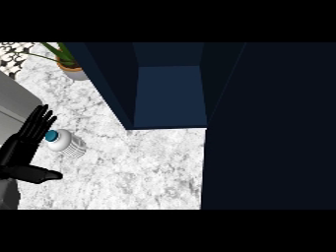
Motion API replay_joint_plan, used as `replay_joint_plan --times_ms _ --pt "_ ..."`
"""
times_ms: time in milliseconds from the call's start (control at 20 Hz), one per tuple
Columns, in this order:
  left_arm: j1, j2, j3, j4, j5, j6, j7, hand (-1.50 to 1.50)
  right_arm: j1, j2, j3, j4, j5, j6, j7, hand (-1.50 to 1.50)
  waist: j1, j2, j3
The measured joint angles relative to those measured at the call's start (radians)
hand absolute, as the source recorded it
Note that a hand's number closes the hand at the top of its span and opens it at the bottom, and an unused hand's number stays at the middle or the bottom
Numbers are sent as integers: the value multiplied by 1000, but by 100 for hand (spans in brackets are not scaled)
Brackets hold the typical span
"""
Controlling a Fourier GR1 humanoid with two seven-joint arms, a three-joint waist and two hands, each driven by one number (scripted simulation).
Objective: Pick up the bottled water, place it into the cabinet and close the cabinet
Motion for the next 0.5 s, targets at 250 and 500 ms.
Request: replay_joint_plan --times_ms 250,500 --pt "-49 18 3 207 -71 42 -154 -150 43 -2 11 -4 3 15 -28 -150 -4 3 -1" --pt "-104 32 -8 377 -102 39 -221 -150 82 -9 28 -5 9 32 -59 -150 -11 5 -2"
